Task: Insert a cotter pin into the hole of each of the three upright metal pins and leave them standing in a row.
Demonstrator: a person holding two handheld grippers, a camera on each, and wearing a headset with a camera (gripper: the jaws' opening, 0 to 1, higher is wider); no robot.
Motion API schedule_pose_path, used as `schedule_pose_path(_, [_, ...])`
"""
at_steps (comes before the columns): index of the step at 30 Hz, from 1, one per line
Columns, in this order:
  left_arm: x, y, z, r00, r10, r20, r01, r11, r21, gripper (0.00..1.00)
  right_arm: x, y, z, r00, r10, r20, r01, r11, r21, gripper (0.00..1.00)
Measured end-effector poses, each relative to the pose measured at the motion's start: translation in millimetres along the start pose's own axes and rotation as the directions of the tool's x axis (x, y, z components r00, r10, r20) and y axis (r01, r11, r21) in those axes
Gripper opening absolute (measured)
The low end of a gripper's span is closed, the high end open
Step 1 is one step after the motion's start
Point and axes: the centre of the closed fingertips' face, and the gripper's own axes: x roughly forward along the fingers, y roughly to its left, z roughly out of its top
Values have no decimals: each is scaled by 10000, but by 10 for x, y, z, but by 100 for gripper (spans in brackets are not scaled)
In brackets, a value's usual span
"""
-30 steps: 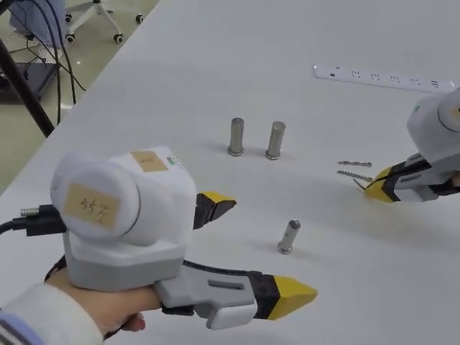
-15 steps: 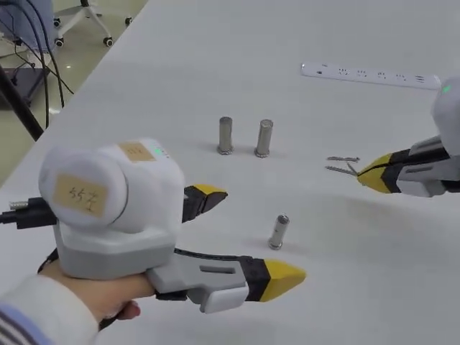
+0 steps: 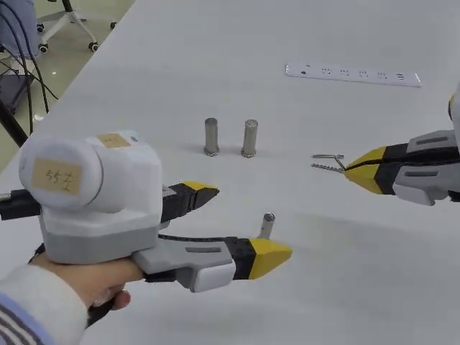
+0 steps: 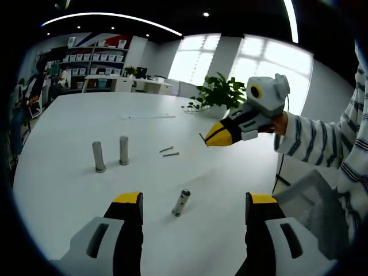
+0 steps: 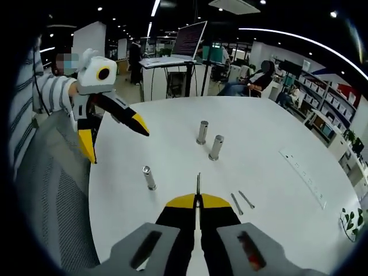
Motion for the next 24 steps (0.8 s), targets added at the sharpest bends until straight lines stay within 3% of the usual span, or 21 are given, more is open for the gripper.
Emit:
schedule_pose_path(13, [48, -28, 91, 9994, -347, 91, 351, 9987, -383, 60, -128, 275, 216, 9943, -826, 675, 854, 9955, -404, 0])
schedule_pose_path(21, [83, -68, 154, 9980, -629, 97, 634, 9967, -506, 53, -69, 460, 181, 9954, -610, 742, 627, 9978, -214, 0])
schedule_pose_path(24, [98, -85, 164, 9973, -730, 93, 735, 9952, -649, 50, -34, 573, 176, 9969, -448, 639, 478, 9978, -468, 0])
